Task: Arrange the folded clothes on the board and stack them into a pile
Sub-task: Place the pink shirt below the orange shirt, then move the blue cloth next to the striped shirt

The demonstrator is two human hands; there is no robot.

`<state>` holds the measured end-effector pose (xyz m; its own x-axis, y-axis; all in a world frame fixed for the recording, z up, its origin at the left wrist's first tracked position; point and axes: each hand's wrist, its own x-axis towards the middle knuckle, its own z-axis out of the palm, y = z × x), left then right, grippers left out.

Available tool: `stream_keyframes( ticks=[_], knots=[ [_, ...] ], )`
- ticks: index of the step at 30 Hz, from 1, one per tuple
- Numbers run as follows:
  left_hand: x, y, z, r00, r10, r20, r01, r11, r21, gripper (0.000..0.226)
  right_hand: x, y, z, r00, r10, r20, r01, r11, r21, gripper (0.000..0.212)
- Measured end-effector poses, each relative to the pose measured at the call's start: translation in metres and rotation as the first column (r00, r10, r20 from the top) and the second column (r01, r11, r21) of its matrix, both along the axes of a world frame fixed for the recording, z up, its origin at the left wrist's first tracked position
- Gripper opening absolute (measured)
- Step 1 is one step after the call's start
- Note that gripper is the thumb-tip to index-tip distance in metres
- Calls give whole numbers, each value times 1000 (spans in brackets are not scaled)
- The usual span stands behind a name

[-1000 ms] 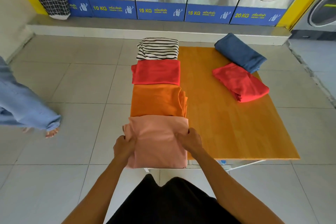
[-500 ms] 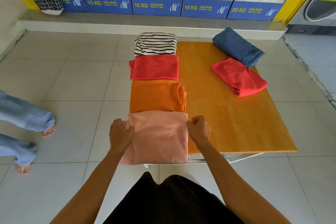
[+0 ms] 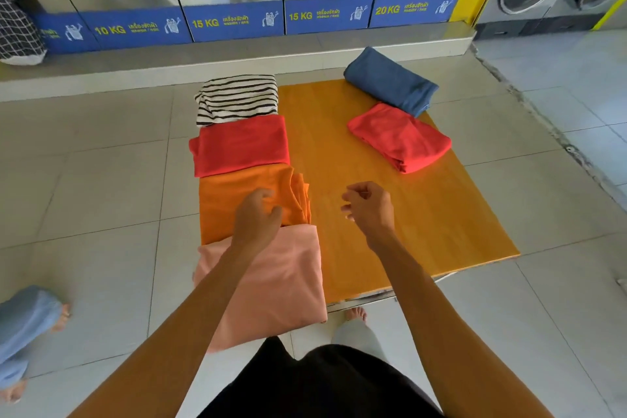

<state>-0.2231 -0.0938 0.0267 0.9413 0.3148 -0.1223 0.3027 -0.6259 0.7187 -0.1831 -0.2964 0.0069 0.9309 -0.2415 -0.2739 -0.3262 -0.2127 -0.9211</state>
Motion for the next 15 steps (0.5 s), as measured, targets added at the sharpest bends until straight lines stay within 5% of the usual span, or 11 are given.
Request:
stream_keyframes(
  ticks=[15],
  knots=[
    [204, -78, 13, 983, -162, -81, 160, 987, -27, 32, 158, -111, 19, 999, -41, -23, 42, 997, 58, 12]
  ],
)
